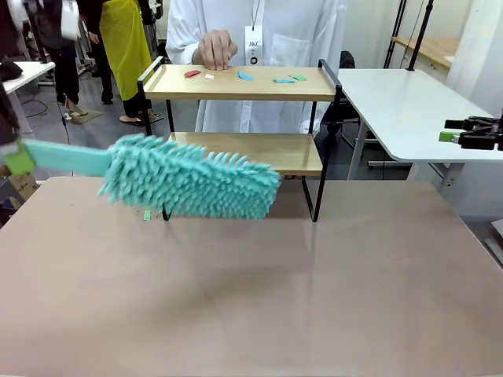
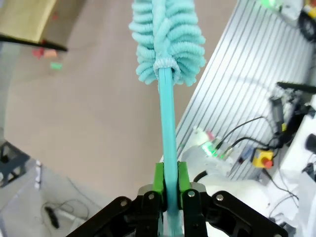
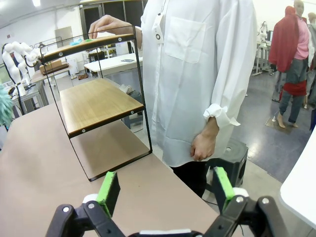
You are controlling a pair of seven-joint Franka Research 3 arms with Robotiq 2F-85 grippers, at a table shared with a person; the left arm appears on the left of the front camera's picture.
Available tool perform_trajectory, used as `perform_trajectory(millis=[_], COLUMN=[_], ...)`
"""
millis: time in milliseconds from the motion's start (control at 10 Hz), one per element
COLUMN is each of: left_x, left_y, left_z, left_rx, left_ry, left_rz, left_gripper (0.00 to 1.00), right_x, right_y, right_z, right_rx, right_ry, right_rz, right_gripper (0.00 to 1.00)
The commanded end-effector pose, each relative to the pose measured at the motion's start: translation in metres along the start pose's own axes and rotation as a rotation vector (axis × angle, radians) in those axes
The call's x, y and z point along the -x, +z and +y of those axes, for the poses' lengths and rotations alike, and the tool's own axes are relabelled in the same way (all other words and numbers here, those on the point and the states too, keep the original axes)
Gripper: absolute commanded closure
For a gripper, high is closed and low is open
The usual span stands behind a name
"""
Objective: Clean the shelf.
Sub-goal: Clean the specific section of the Shelf indicated by the human with the Duster.
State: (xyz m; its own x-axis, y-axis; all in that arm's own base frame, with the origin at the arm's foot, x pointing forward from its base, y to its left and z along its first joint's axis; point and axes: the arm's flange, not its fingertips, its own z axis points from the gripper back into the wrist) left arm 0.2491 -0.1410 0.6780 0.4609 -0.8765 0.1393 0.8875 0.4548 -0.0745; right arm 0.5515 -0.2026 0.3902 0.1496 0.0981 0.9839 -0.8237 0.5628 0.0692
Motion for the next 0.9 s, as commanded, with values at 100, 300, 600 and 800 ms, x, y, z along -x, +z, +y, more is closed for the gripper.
perform_trajectory(millis=[100,300,600,800], left_x=[-0.034,-0.066,-0.134,-0.178], left_y=[0.062,0.106,0.152,0.153], left_z=[-0.023,-0.047,-0.096,-0.118], left_rx=[0.102,0.078,-0.016,-0.039], left_ry=[0.071,0.255,0.465,0.520], left_rz=[-0.124,-0.120,-0.207,-0.244], left_gripper=[0.87,0.87,0.87,0.87], right_x=[-0.003,-0.003,-0.003,-0.003], right_y=[-0.001,-0.001,-0.001,-0.001], right_z=[0.001,0.001,0.001,0.001], right_rx=[0.000,0.000,0.000,0.000], right_ry=[0.006,0.006,0.006,0.006], right_rz=[0.000,0.000,0.000,0.000], right_gripper=[0.00,0.00,0.00,0.00])
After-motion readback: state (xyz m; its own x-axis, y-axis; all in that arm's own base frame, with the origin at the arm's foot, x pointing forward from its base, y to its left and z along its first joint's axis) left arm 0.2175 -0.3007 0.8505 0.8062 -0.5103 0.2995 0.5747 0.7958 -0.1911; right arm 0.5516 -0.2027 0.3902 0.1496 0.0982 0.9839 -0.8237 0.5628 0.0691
